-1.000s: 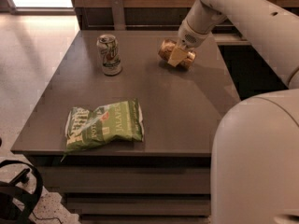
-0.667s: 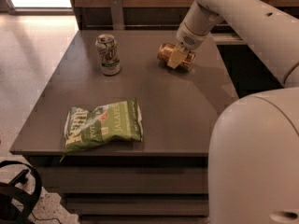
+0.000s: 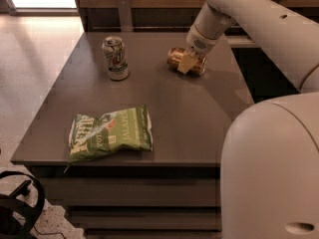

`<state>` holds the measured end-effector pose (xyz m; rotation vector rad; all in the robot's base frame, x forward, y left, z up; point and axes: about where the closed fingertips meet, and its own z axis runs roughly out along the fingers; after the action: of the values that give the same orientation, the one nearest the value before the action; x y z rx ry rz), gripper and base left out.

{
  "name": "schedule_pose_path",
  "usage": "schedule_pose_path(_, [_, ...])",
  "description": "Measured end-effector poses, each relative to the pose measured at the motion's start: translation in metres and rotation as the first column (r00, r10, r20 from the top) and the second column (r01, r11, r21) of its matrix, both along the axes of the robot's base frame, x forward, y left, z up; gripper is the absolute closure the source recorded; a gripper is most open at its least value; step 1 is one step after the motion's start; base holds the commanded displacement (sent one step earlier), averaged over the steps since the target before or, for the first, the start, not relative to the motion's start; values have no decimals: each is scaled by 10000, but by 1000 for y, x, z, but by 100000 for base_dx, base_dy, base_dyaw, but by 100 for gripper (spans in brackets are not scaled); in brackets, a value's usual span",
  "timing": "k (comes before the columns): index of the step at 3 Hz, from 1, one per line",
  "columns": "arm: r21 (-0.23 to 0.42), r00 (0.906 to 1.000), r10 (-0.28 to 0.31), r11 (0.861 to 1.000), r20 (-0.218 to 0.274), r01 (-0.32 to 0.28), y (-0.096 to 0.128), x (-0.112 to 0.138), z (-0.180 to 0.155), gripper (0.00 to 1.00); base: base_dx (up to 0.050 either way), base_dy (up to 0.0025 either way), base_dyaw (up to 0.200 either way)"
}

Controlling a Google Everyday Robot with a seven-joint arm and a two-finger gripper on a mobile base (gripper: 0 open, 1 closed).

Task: Knock orange can over

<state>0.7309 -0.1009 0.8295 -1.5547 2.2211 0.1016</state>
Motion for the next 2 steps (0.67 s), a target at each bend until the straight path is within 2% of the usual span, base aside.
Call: schedule_pose_path(2, [-10,10000,32,10000,-74,-32,2,0,-5,13,0,0,0])
